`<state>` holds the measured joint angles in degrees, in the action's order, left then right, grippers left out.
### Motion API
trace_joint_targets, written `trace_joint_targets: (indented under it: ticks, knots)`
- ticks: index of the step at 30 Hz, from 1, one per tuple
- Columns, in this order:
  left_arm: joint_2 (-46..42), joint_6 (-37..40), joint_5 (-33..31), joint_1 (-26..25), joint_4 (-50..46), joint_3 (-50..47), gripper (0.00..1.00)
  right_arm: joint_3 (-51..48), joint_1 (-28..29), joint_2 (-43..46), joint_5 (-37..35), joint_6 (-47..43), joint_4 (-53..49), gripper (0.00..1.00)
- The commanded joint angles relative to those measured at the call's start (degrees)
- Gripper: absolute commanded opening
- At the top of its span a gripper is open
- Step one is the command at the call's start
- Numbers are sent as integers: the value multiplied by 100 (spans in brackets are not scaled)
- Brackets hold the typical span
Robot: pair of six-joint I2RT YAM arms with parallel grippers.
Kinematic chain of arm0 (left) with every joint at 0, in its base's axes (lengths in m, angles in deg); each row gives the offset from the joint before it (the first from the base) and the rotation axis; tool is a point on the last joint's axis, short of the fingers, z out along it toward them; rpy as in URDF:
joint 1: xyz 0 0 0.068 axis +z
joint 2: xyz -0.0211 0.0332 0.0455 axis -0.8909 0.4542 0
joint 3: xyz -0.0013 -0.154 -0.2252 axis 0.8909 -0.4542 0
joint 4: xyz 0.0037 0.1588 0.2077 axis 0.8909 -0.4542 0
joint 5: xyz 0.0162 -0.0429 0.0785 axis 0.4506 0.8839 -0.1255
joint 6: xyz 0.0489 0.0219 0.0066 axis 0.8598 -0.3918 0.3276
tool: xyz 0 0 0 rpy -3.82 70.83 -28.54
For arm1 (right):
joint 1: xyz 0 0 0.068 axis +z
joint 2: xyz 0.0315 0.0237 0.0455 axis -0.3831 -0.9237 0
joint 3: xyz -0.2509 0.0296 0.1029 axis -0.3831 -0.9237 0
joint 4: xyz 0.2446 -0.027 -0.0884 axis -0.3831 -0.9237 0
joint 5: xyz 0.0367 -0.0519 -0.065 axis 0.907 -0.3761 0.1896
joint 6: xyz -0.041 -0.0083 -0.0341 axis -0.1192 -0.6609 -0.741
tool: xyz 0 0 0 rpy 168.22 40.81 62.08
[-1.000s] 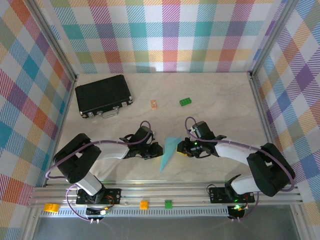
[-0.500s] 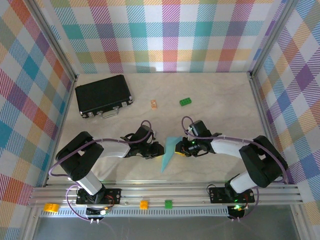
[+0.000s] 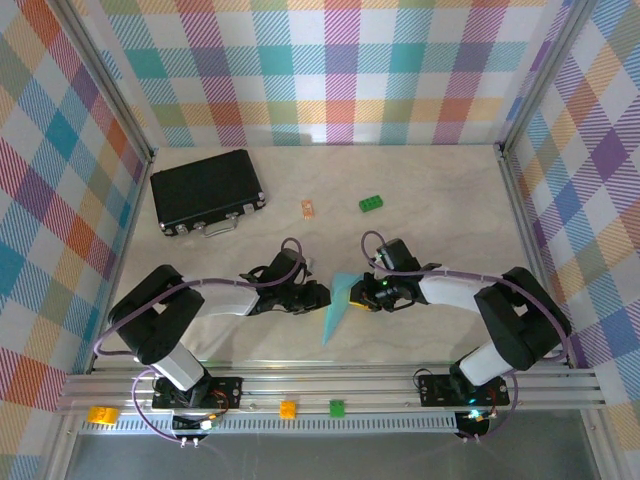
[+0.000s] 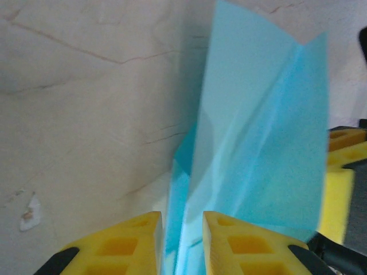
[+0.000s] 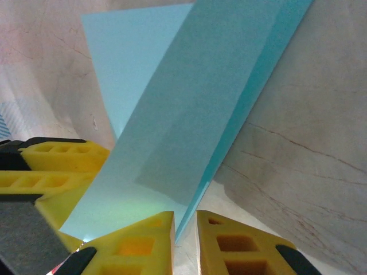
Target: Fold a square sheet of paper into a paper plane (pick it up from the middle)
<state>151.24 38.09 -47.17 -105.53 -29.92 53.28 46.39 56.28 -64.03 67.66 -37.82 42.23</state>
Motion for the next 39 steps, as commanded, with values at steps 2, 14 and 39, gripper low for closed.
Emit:
trace_joint_targets:
  ticks: [2, 14, 39]
  knots:
    - [154, 7, 198, 36, 122, 129, 26, 122, 27, -120, 101, 41, 54, 19]
    - [479, -13, 971, 36, 734, 194, 27, 170, 29, -429, 16, 82, -54, 17]
    - [-1472, 646, -1779, -94, -2104, 359, 6, 125, 67, 1036, -60, 515, 146, 42]
